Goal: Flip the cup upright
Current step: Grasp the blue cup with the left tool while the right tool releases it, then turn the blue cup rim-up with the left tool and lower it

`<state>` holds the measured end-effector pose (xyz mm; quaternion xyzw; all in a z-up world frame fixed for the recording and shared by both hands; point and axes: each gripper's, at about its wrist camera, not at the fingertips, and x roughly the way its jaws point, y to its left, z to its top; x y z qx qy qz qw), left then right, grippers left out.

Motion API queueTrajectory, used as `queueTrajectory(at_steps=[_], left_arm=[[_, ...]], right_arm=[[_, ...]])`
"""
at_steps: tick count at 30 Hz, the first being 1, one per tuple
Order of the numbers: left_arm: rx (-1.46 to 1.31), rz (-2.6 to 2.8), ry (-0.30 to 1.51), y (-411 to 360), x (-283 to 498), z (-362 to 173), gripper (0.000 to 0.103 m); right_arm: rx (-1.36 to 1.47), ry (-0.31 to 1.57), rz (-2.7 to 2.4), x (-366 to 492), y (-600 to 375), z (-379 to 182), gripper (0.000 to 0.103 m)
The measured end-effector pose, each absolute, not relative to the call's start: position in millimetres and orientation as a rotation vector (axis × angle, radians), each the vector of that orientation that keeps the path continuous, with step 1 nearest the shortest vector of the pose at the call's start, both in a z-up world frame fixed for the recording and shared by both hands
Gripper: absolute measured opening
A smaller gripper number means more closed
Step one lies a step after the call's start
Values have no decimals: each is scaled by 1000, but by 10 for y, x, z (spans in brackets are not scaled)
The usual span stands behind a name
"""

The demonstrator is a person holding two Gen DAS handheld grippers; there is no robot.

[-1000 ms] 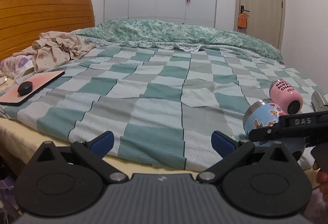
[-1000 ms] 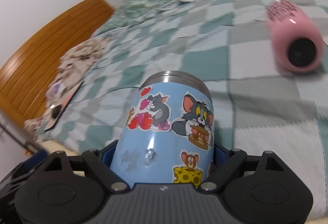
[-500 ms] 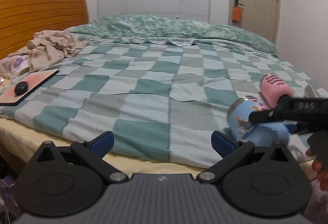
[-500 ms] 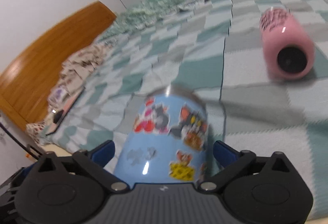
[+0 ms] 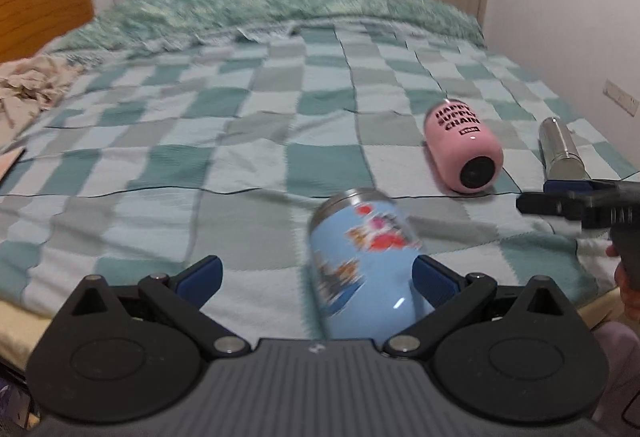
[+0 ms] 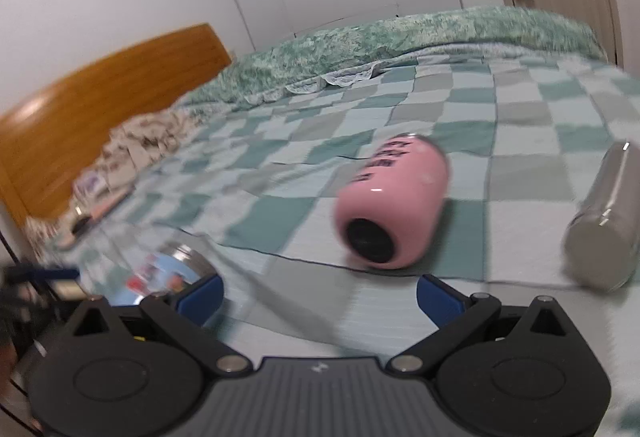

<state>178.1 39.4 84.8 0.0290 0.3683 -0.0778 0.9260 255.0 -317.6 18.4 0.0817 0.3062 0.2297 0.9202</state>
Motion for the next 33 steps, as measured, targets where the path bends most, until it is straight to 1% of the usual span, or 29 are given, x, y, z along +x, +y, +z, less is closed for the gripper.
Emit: queueTrajectory(at_steps=[5,10,13,16,17,23,33], left_arm=[[86,-125,911,118,2256,766,103],[91,-124,1028,-9,2559,672,103],[80,-125,1135,-49,2719,559,103],[85,-99,1167,-66,2799,491,89],[71,-94,1177,-61,2818,483,89],[96,-75,1099,-115,2680,526,88],[-6,-90,878,98,2173,616,87]], right_arm=[[66,602,476,2590,-3350,112,103],[36,597,498,2708,-3481,20,103],[30,603,514,2758,-3549,-41,103],[33,610,526,2793,-3592,-101,103],[38,610,529,2792,-3597,-117,103],[80,611,538,2724,-3637,-181,103],[177,552,502,2452,-3684,-95,103]])
